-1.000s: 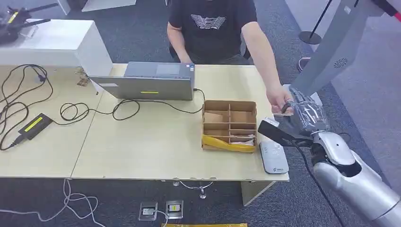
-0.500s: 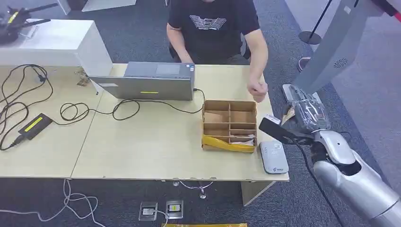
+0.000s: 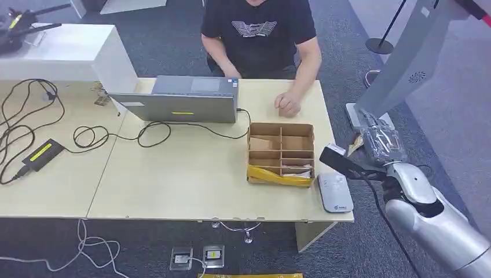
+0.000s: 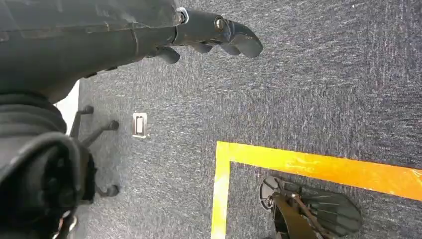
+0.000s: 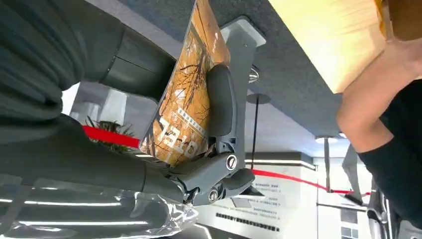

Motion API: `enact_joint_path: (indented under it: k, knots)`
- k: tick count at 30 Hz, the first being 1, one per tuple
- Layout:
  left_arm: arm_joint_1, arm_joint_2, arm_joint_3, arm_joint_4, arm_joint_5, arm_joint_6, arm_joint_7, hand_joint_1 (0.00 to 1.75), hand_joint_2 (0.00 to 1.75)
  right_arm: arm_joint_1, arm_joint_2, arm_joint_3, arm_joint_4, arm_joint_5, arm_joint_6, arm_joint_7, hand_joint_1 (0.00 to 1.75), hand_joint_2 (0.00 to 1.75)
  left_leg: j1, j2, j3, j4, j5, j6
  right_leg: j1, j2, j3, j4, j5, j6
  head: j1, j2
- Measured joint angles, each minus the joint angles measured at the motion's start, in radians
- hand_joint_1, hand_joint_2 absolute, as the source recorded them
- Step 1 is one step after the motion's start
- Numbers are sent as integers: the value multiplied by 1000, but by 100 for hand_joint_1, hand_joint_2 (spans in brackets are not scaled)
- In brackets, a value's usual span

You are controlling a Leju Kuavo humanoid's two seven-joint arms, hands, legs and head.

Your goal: Pass the card to the sensor for recognition and then transmit it.

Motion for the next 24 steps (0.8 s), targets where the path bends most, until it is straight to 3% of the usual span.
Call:
enact_joint_path:
  k: [12,24]
  knots:
    - [0,-1,0,0,-2,0,0,0,0,9,-4,-2,3,-1,1,10,175,175,0,0,0,0,0,0,0,0,0,0,0,0,0,0]
    - [0,-1,-3,0,-8,0,0,0,0,127,-30,-49,5,-16,-19,23,175,175,0,0,-1,0,0,0,0,0,-1,0,0,0,0,0]
